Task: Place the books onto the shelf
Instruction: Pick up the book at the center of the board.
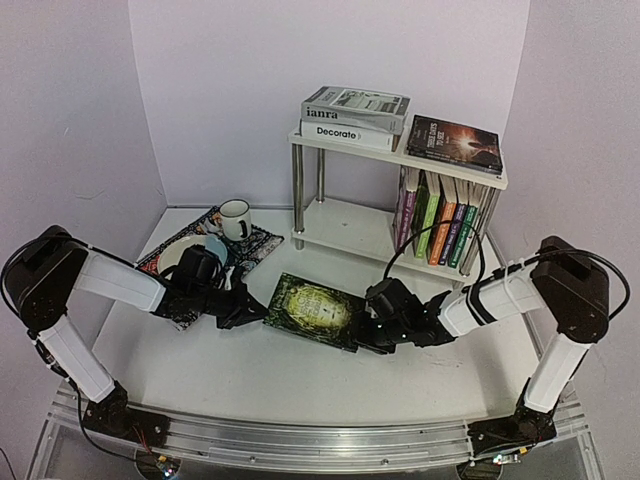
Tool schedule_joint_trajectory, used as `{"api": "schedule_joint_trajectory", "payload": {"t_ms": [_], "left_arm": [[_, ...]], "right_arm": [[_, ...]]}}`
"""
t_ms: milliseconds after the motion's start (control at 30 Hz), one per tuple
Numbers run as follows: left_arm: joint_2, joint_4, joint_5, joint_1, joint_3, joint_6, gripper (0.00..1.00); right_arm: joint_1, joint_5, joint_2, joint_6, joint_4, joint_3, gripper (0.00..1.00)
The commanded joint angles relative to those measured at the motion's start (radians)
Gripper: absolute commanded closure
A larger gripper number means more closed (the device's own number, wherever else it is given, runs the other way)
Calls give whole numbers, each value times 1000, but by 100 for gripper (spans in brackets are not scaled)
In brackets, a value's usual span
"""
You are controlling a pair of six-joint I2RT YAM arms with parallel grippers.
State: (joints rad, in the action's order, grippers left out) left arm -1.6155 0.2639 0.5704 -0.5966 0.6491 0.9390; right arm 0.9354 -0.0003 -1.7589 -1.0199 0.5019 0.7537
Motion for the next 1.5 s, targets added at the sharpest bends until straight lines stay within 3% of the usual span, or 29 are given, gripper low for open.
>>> {"api": "schedule_joint_trajectory", "payload": {"t_ms": [0,133,233,433,500,567,667,933,1200,1333,1467], "left_arm": [[28,121,158,-42,66,23,100],[20,121,179,-40,73,21,100],[20,122,184,-38,75,20,100],[31,127,211,-37,93,25,100],[44,129,205,-37,92,39,100],[64,129,188,-35,86,51,100],[77,129,179,-28,78,66,100],[54,134,202,-23,85,72,100],[39,136,211,-23,95,72,100],[29,140,214,-23,93,72,100],[29,143,212,-23,85,72,100]], "right_arm": [[26,-107,-5,-3,52,-11,49],[26,-105,-1,15,49,-14,47],[26,-108,-5,37,34,-7,41],[26,-105,-5,38,35,-11,40],[27,-117,1,60,38,-10,32],[27,-129,16,105,41,-13,15],[27,-113,58,191,22,-31,2],[40,-98,59,364,-178,51,2],[184,228,-22,570,-445,242,2],[229,369,-107,590,-529,337,2],[268,530,-173,588,-591,410,10]]}}
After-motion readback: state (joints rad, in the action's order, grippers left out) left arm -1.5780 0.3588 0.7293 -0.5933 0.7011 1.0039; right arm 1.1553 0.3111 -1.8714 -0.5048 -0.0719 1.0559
